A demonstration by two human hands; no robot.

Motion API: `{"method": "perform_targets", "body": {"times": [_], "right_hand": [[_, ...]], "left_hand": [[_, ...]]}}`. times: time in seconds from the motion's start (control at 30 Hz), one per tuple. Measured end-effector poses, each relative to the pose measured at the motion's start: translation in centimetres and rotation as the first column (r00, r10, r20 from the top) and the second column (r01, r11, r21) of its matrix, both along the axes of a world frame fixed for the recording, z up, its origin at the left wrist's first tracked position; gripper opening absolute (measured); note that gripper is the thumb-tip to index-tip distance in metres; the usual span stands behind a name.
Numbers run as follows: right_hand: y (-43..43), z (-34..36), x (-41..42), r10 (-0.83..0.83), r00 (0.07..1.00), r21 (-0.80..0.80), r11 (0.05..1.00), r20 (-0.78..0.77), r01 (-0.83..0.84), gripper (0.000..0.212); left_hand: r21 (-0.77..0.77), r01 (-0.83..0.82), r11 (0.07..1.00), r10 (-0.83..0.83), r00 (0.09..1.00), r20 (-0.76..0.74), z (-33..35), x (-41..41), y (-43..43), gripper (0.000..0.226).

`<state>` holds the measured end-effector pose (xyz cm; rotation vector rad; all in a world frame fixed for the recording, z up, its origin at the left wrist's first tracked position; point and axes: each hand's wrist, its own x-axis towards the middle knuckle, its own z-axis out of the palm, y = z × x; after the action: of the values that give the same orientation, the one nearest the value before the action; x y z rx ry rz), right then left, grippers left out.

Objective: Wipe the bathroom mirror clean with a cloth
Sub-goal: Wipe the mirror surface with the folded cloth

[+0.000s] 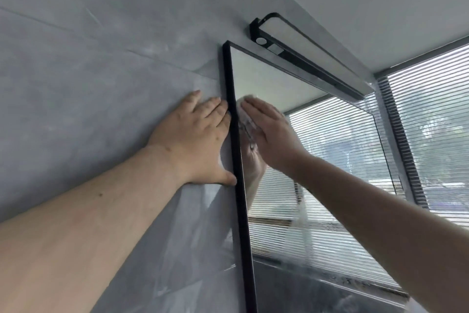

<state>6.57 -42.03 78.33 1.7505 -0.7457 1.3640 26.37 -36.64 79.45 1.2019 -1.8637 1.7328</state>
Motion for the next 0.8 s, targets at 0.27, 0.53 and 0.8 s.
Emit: {"method": "perform_targets", "body": {"times": [0.27,0.53,0.8], "right_hand": [[0.4,0.3,-1.1,0.020,0.986,0.082,0.996,0.164,-0.034,0.043],[0.7,-10.1,-2.7,0.037,0.978,0.068,0.997,-0.205,-0.023,0.054],[1.0,1.8,1.3,0.102,0.991,0.045,0.993,0.083,-0.106,0.046]], "left_hand": [[0.000,0.067,0.998,-0.067,0.997,0.023,0.8,-0.3,0.8,0.115],[-0.033,-0.098,0.995,0.098,0.995,0.006,4.7,-0.3,0.1,0.144],[-0.038,-0.046,0.998,0.046,0.999,-0.005,4.5,-0.2,-0.6,0.141]]}}
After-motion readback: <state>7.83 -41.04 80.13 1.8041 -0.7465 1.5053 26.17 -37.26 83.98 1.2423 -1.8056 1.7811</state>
